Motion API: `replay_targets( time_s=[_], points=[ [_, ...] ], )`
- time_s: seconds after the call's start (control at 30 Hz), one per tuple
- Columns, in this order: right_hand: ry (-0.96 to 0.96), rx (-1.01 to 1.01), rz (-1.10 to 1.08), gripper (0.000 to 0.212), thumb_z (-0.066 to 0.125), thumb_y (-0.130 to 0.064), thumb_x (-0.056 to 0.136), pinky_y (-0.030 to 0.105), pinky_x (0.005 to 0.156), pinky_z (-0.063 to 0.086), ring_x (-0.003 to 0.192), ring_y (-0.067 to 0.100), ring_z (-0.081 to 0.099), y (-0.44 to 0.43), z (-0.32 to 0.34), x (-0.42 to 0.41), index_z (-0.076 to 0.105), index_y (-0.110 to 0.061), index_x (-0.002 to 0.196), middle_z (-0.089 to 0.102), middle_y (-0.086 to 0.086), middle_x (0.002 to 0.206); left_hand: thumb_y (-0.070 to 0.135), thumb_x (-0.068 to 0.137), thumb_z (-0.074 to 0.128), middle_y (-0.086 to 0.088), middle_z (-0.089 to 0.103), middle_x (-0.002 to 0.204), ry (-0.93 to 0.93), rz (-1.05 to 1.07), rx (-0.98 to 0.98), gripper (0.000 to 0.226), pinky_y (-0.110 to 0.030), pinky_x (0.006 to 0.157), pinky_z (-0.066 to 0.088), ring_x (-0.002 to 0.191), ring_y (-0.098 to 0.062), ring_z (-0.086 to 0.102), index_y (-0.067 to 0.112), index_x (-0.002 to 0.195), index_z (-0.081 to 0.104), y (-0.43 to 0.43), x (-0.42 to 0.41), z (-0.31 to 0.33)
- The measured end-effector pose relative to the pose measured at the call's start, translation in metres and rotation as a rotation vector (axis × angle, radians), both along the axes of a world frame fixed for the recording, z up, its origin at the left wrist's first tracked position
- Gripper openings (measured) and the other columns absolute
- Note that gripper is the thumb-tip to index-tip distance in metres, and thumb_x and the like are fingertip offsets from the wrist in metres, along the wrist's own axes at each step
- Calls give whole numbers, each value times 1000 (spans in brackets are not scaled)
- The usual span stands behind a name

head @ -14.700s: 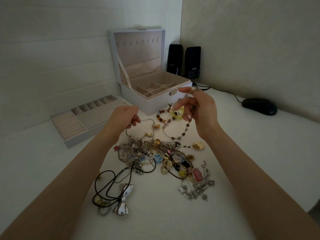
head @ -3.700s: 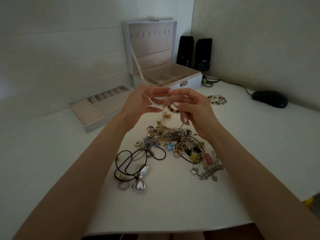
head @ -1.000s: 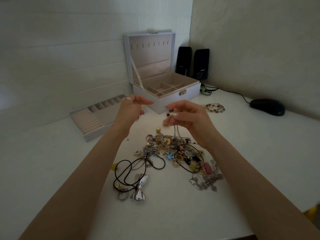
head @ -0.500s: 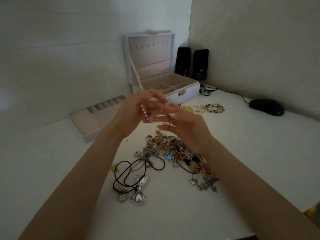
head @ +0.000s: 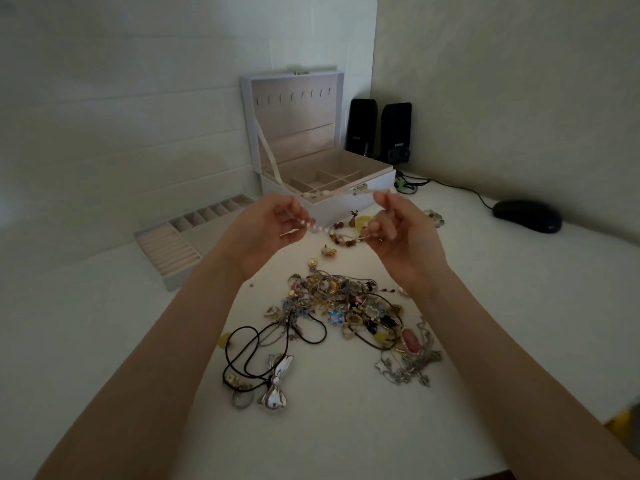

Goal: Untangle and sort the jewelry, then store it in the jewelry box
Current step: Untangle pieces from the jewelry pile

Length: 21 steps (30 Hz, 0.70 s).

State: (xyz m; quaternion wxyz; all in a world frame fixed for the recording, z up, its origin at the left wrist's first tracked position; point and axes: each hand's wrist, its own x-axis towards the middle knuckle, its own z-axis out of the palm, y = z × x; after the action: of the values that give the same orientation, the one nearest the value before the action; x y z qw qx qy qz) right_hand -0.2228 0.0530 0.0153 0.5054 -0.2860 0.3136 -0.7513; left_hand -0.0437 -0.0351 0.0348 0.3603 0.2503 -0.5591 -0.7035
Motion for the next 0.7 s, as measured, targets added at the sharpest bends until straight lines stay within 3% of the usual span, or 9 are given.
replay_targets(
  time_s=[0.1, 0.17, 0.27, 0.33, 0.4, 0.47, 0.53, 0.6, 0.7],
  points=[
    [115, 61, 7, 24, 48, -24, 98, 22, 55, 47, 42, 10, 44, -1, -3, 4, 66, -9, 95, 29, -3, 36, 17, 82, 49, 2, 51, 55, 250, -69, 182, 14, -28, 76, 55, 64, -14, 58, 11, 70, 53, -3, -1, -3],
    [183, 69, 21, 23, 49, -23, 97, 23, 54, 47, 41, 10, 40, -2, -4, 6, 66, -8, 100, 28, -3, 35, 18, 88, 48, 6, 38, 40, 203, -105, 117, 17, -25, 67, 52, 46, -9, 45, 13, 71, 51, 0, -3, -3],
    [206, 49, 47, 22, 45, -19, 99, 26, 61, 52, 46, 12, 48, -1, -1, 7, 63, -9, 93, 47, -2, 45, 28, 93, 48, 7, 32, 33, -168, -78, -287, 39, -22, 62, 50, 35, -10, 34, 14, 56, 50, 12, -3, 1],
    [170, -18, 93, 26, 40, -17, 101, 27, 64, 55, 56, 12, 59, 0, 2, 7, 60, -10, 87, 68, 5, 70, 38, 88, 53, 2, 48, 38, -455, -99, -516, 42, -26, 64, 54, 36, -13, 43, 11, 57, 50, 22, -5, 6],
    [176, -109, 139, 32, 35, -17, 102, 26, 67, 56, 68, 13, 63, 1, 4, 8, 61, -10, 85, 71, 10, 95, 39, 91, 54, -2, 68, 57, -713, -182, -611, 40, -33, 73, 54, 42, -14, 53, 11, 62, 55, 29, -8, 8],
    [218, -202, 180, 38, 34, -16, 102, 27, 73, 55, 79, 14, 64, 3, 5, 11, 68, -12, 85, 69, 12, 107, 36, 95, 52, 0, 75, 79, -815, -201, -648, 35, -34, 77, 54, 50, -14, 63, 11, 72, 64, 31, -13, 5],
    [237, -281, 241, 32, 35, -16, 101, 30, 80, 55, 87, 16, 64, 4, 8, 15, 66, -9, 92, 65, 14, 116, 28, 95, 53, 1, 74, 92, -713, -121, -587, 25, -33, 81, 53, 64, -17, 71, 9, 93, 70, 31, -16, 2],
    [217, -314, 287, 24, 39, -15, 98, 32, 87, 53, 89, 17, 64, 5, 9, 17, 62, -6, 95, 63, 15, 118, 24, 96, 50, 0, 74, 93, -522, -36, -486, 25, -30, 84, 52, 80, -18, 72, 10, 102, 69, 28, -18, 0],
    [184, -246, 243, 27, 47, -17, 95, 35, 94, 51, 93, 23, 63, 3, 6, 15, 68, -5, 83, 69, 13, 94, 22, 100, 42, -10, 71, 105, -152, -15, -213, 30, -29, 88, 54, 97, -20, 68, 7, 105, 67, 23, -21, -3]
  ],
)
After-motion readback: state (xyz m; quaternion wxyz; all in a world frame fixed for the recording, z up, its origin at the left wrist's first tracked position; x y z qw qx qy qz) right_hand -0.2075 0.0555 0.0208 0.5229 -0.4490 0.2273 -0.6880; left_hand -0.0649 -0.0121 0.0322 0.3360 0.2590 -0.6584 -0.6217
